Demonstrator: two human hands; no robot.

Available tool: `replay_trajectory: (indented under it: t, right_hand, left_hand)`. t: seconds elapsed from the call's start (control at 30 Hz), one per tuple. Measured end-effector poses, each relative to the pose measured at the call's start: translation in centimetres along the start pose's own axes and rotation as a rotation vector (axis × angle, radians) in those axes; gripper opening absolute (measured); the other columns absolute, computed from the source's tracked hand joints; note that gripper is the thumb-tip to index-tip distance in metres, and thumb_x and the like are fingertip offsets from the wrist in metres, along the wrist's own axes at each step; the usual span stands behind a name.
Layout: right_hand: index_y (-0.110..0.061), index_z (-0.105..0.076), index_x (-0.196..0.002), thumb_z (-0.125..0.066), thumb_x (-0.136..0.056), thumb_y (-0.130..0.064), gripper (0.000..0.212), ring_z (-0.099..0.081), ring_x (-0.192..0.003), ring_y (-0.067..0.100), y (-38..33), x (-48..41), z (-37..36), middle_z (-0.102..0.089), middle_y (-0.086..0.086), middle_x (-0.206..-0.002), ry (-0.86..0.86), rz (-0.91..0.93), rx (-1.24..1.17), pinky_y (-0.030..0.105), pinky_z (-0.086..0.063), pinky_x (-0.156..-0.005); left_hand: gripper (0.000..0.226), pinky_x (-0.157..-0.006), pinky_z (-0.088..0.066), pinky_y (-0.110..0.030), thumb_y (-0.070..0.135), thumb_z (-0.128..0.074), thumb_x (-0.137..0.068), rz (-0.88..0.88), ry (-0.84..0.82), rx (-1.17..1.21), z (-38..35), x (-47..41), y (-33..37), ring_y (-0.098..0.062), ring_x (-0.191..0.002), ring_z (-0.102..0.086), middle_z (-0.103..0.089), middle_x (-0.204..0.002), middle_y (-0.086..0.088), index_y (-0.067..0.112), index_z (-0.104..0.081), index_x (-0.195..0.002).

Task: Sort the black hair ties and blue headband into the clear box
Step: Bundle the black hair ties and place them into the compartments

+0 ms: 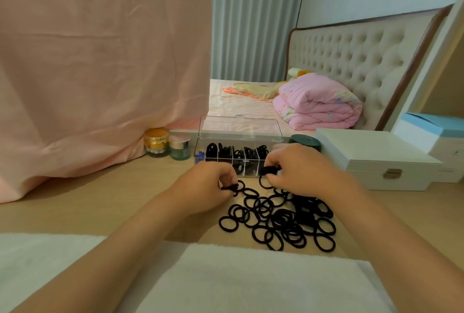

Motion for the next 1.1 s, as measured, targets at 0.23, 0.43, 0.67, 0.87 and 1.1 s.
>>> replay_trajectory:
  t: [0.23, 0.43, 0.67, 0.87, 1.1]
  right_hand:
    - [-0.027, -0.076, -0.107, -0.062, -0.091, -0.040, 0.024, -0.066, -0.087, 0.011, -0.9, 0.6, -3.3, -0.068, -0.008, -0.099, -0.319, 0.005, -0.006, 0.035, -0.060, -0.080]
    - [-0.021, -0.071, -0.118, -0.067, -0.091, -0.044, 0.035, -0.066, -0.088, 0.013, -1.4, 1.1, -4.6, -0.070, -0.003, -0.099, -0.465, -0.040, 0.012, 0.034, -0.061, -0.083]
    - [-0.015, -0.061, -0.075, -0.067, -0.092, -0.029, 0.022, -0.049, -0.063, 0.015, -2.0, 0.9, -5.1, -0.052, -0.002, -0.072, -0.462, -0.025, -0.055, 0.028, -0.049, -0.065]
    - [-0.020, -0.073, -0.088, -0.067, -0.094, -0.030, 0.014, -0.060, -0.060, 0.006, -1.6, 0.9, -2.8, -0.073, 0.000, -0.076, -0.371, 0.002, -0.567, 0.023, -0.050, -0.061]
    - [-0.009, -0.072, -0.102, -0.064, -0.099, -0.020, 0.014, -0.069, -0.068, 0.017, -2.5, 0.5, -2.8, -0.077, 0.002, -0.086, -0.301, -0.090, -1.050, 0.023, -0.049, -0.051]
  left_hand:
    - [0.027, -0.071, -0.041, -0.010, 0.036, -0.067, -0.091, 0.021, -0.217, -0.140, -1.5, 0.1, 0.9, 0.006, -0.084, -0.057, -0.066, -0.105, 0.018, 0.033, -0.070, -0.117]
    - [0.024, -0.080, -0.056, -0.027, 0.037, -0.068, -0.091, 0.006, -0.207, -0.403, -1.7, 0.1, 1.9, -0.005, -0.089, -0.062, -0.071, -0.108, 0.015, 0.036, -0.073, -0.114]
    - [0.023, -0.080, -0.058, -0.035, 0.039, -0.057, -0.093, 0.031, -0.200, -0.553, -2.0, 0.1, 1.3, -0.013, -0.088, -0.065, -0.070, -0.098, 0.006, 0.027, -0.070, -0.108]
    - [0.010, -0.082, -0.056, -0.034, 0.033, -0.061, -0.097, 0.168, -0.060, -0.006, -0.7, -0.4, -0.9, -0.009, -0.083, -0.065, -0.070, -0.090, 0.008, 0.026, -0.067, -0.100]
    - [0.014, -0.085, -0.059, -0.029, 0.017, -0.072, -0.089, 0.302, 0.001, 0.733, -0.8, -0.3, -0.6, -0.017, -0.089, -0.075, -0.077, -0.095, -0.010, 0.010, -0.074, -0.101]
Point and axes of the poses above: each hand's wrist, its own x-axis away from the middle knuckle, its own z-axis out of the back of the hand, y = z × x, the point moved 7 cm from there along -x, towards the middle knuckle
